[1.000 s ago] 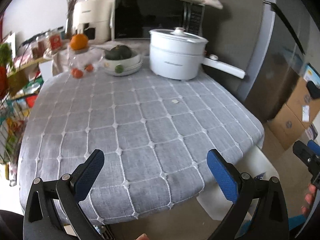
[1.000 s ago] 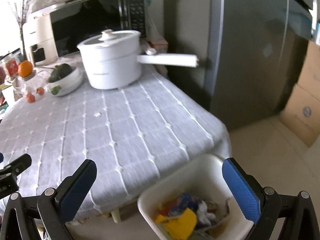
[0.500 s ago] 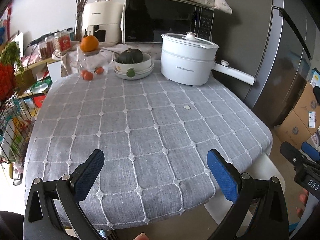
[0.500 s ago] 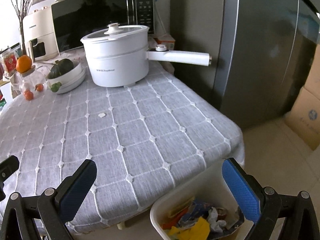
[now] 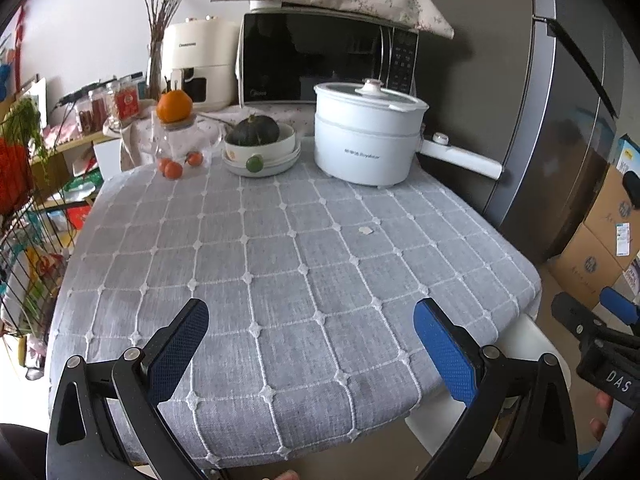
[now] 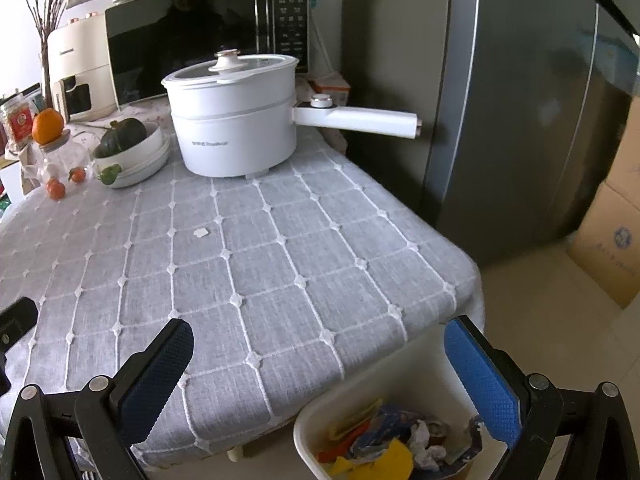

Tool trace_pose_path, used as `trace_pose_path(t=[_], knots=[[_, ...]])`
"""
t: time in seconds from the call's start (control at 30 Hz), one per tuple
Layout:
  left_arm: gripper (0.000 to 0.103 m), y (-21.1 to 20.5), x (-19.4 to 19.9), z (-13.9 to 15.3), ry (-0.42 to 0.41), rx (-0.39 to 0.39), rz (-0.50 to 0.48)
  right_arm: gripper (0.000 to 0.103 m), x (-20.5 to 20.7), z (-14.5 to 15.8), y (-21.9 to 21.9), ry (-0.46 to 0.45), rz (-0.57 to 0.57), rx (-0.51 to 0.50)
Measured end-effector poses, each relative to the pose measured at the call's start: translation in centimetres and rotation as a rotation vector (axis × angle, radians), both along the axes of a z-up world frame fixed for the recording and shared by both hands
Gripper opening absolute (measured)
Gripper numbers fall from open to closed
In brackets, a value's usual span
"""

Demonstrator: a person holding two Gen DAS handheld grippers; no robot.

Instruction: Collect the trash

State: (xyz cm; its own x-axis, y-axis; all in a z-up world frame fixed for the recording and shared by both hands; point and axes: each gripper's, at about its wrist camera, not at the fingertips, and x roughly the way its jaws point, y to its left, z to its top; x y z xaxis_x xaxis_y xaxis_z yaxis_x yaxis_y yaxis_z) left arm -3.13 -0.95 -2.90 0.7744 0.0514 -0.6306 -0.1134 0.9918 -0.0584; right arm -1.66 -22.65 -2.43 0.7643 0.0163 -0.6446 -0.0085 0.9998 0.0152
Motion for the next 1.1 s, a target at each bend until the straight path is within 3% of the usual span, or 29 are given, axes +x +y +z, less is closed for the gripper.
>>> trace_pose_path(t=[0.17,0.3,0.5,1.1], knots=[[0.103,-0.4,-0.3,0.5,-0.028,0.014,-0.012,0.103,-0.1,0.2,-0.1,-0.009,0.002,0.002],[0.103,-0.6,-0.3,0.5,-0.020,-0.018,-0.033,0.103,-0.2,0.3,-0.1,-0.017,0.003,0.009],[0.103,-0.8,-0.8,1.5,-0.048,0.064,-0.003,0.103,-0.4,0.6,0.1,-0.040,0.005,0.005],[0.103,-0.8,-0.6,1.2,-0.022,0.071,-0.004,0.103,-0.4,0.6,0.4,-0.040,0.016,-0.003]])
